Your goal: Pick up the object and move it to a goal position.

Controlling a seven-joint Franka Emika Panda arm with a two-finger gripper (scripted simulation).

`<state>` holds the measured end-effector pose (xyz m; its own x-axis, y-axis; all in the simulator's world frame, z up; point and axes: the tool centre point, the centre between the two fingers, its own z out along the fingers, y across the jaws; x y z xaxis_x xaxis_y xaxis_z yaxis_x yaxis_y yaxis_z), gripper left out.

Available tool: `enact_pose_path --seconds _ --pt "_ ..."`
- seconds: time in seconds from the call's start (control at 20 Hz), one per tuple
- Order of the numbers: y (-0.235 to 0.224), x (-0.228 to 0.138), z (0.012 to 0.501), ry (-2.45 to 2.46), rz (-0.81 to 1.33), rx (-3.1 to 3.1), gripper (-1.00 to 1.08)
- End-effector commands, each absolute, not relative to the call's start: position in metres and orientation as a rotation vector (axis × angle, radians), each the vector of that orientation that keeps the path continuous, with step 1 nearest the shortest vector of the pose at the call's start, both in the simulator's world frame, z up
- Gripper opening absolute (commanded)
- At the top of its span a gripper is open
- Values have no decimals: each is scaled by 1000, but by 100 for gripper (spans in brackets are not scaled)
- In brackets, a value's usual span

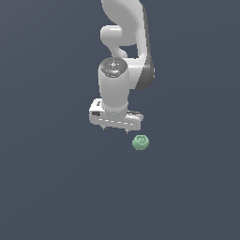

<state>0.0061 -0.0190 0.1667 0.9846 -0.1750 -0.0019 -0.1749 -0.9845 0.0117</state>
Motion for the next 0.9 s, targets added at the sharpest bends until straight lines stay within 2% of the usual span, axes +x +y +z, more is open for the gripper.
enact_pose_path --seconds 0.0,0.85 --pt "-14 7 165 -351 -5 3112 100" --pt "22 9 147 -962 -6 2987 100"
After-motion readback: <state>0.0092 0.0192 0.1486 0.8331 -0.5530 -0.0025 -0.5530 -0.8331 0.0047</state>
